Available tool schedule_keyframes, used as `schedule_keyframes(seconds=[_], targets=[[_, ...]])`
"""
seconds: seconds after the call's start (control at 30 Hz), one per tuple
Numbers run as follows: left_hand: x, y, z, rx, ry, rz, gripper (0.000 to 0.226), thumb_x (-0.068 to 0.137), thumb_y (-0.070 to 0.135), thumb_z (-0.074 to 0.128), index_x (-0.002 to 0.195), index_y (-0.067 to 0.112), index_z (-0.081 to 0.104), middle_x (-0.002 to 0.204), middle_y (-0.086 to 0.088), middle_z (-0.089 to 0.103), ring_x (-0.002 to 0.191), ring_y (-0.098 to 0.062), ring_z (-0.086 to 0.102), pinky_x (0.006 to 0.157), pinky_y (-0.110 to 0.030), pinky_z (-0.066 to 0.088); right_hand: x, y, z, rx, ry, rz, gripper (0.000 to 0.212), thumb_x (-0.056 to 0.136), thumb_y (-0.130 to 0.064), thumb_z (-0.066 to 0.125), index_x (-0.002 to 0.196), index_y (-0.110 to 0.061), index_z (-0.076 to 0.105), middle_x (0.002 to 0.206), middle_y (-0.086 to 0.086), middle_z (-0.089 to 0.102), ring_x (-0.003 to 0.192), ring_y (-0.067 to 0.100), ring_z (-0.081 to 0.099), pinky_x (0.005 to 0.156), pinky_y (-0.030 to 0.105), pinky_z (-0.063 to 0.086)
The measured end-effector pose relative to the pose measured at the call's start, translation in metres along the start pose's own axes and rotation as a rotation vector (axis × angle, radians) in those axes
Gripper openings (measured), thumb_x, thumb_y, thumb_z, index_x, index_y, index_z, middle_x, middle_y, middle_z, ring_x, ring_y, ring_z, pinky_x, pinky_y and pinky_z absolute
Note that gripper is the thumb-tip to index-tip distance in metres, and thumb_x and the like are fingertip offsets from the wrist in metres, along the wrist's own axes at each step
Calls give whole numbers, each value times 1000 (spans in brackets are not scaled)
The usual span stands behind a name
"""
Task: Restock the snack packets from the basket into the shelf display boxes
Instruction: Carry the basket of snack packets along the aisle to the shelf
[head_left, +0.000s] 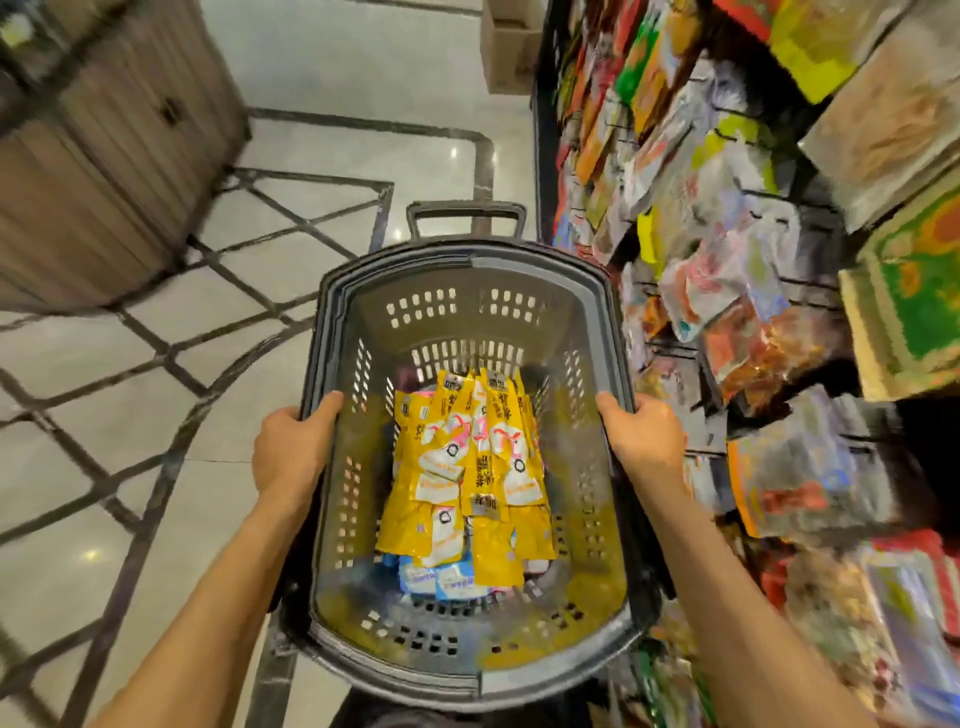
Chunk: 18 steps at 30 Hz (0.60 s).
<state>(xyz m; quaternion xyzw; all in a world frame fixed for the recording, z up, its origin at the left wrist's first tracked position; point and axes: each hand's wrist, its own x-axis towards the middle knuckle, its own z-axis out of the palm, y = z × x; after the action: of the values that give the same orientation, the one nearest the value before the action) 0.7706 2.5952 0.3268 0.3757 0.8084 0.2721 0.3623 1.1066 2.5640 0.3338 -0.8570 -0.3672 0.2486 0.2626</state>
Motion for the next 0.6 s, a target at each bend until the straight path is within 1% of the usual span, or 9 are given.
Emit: schedule_keyframes(seconds=[0.03,0.07,0.13,0.17,0.23,0.33,0.4,0.5,0.6], targets=[[15,11,5,-1,21,-17,58,80,64,60,80,6,69,79,-12,71,75,-32,67,78,-48,56,21,-13,8,13,-10,-25,50,82,-54,55,88,-7,70,79,13,69,80,34,64,69,39,53],[33,20,10,-11,44,-33,56,80,64,60,78,9,69,78,-11,71,75,-32,67,78,-48,57,41,-28,17,28,-14,-43,44,85,-49,58,78,-6,67,73,12,66,75,33,63,64,37,49],[73,41,19,-47,78,-57,52,78,64,61,73,13,69,76,-9,72,75,-31,68,78,-48,58,77,-56,34,27,-23,-69,42,88,-43,61,62,-11,56,58,5,55,63,30,56,52,31,38],[95,52,27,-54,82,-56,52,77,64,62,71,13,69,75,-9,72,74,-31,69,77,-47,58,96,-65,42,6,-29,-75,41,88,-43,61,62,-12,56,56,2,52,60,28,54,48,29,34],[136,78,48,-38,57,-48,52,77,64,62,69,13,69,73,-8,71,73,-30,68,74,-44,57,135,-79,58,-25,-35,-69,40,89,-44,60,68,-10,62,56,2,56,58,25,56,46,25,34],[195,114,77,-44,34,-63,52,75,64,62,71,13,72,72,-6,72,73,-27,69,74,-43,57,198,-108,81,-32,-45,-52,42,91,-40,60,70,-4,62,57,8,56,53,24,52,45,29,33],[226,137,85,-37,29,-91,51,76,63,62,72,13,72,72,-5,73,73,-26,68,75,-42,57,230,-131,93,-33,-65,-61,40,92,-37,60,68,-5,60,58,11,56,55,27,51,46,33,32],[271,184,95,-19,11,-78,49,78,61,61,70,13,70,71,-7,71,70,-26,67,71,-40,54,279,-166,100,-34,-55,-46,35,91,-36,61,67,-10,55,57,7,55,59,29,53,46,28,33],[315,238,119,-11,21,-26,44,84,56,62,67,16,63,67,-2,64,67,-23,61,68,-37,48,340,-196,107,-17,-29,-57,33,90,-35,62,76,-5,64,68,19,64,67,36,60,50,34,36]])
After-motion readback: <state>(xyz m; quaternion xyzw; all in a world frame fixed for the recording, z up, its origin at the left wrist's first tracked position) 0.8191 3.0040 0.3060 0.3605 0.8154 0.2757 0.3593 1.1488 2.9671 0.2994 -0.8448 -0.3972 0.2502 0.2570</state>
